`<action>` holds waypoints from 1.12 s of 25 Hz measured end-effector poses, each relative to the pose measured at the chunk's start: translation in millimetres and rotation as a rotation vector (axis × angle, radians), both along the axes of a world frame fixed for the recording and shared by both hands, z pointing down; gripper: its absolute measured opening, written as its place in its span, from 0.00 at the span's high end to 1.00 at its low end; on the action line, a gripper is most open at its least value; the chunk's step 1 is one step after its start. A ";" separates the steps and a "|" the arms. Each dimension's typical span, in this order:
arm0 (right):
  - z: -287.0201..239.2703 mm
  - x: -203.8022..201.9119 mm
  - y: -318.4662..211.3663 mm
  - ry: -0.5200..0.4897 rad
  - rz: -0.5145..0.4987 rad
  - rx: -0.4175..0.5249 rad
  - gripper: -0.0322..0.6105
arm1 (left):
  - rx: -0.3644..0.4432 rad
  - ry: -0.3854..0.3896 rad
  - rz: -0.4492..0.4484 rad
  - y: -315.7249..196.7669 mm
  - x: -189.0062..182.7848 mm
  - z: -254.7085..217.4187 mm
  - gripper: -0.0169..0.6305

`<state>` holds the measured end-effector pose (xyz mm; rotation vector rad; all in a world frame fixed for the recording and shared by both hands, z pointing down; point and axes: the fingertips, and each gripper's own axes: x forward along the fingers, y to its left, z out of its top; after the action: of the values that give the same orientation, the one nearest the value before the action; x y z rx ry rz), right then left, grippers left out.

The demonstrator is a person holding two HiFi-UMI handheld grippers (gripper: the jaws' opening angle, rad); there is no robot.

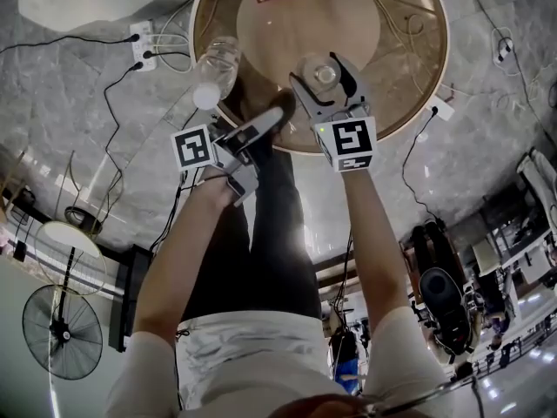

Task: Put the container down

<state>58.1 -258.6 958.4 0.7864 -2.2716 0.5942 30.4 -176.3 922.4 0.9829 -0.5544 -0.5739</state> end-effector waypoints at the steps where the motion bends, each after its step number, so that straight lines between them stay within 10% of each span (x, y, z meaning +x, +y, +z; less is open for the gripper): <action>1: 4.2 -0.8 -0.8 0.004 -0.003 0.003 0.43 | -0.001 -0.002 0.002 0.5 -0.1 2.3 0.73; 28: 42.6 -9.4 19.1 0.055 -0.057 0.042 0.42 | 0.042 -0.075 0.069 13.2 0.2 23.5 0.90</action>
<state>48.7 -239.4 1001.0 0.7459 -2.2544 0.4941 30.6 -163.0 945.9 1.0625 -0.5752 -0.4906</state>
